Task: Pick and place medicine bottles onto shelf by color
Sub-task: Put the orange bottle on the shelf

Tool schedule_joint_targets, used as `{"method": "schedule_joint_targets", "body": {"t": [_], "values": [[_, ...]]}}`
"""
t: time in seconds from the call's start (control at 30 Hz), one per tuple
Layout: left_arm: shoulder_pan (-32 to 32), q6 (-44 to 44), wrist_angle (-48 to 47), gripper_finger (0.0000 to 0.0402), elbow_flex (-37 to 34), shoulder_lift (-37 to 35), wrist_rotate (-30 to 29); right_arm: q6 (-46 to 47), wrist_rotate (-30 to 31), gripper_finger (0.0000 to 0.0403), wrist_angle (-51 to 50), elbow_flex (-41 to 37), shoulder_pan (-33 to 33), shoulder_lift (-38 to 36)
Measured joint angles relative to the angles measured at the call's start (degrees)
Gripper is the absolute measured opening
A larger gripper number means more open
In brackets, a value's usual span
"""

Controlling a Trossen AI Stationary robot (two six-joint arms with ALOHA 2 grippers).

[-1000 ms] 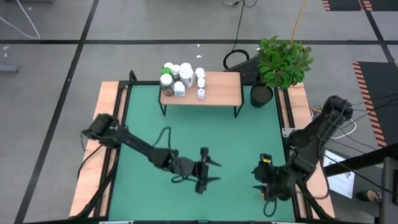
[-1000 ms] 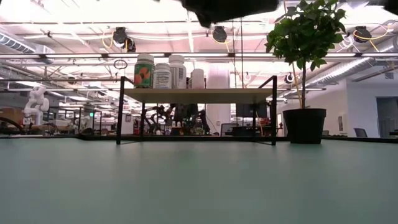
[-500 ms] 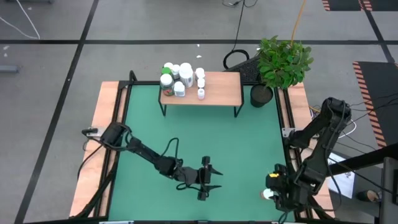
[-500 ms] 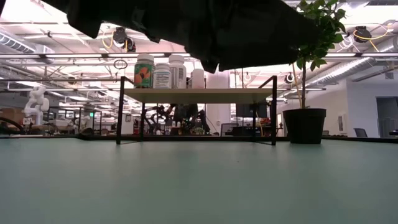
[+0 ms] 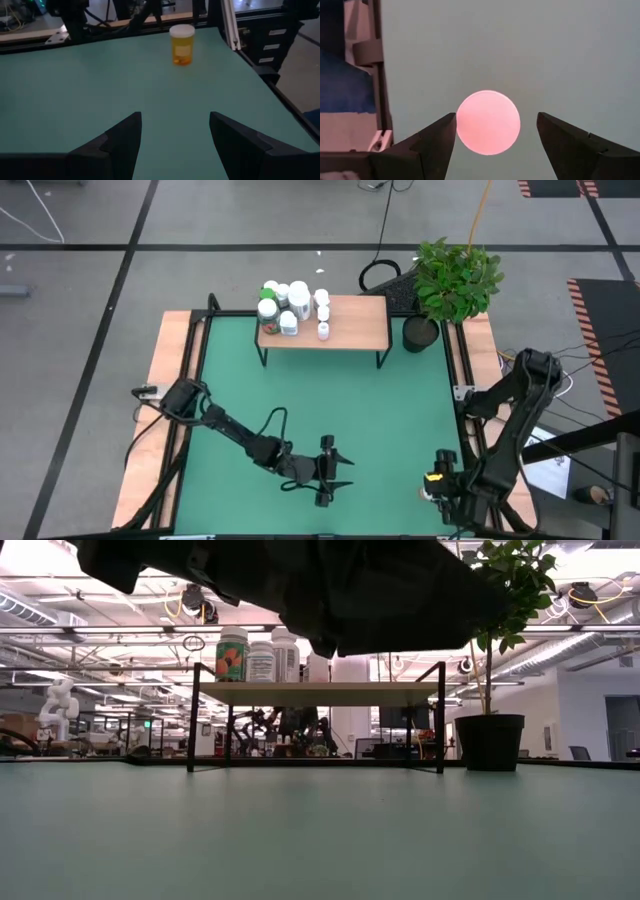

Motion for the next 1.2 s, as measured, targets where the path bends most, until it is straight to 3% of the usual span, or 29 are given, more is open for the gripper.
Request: {"method": "schedule_joint_targets", "body": {"t": [0.7, 0.97, 1.2], "values": [[0.42, -1.76, -0.49, 0.0237, 0.0, 0.0, -1.15, -3.68, 1.75, 0.0268, 2.25, -0.57, -0.72, 0.05], [0.44, -1.76, -0.51, 0.0237, 0.0, 0.0, -1.15, -4.96, 1.88, 0.0286, 1.46, -0.52, -0.7, -1.1], [0.44, -2.67, -0.52, 0.0237, 0.0, 0.0, -1.16, 1.21, 2.98, 0.0297, -2.55, -0.52, -0.7, -1.1]]}}
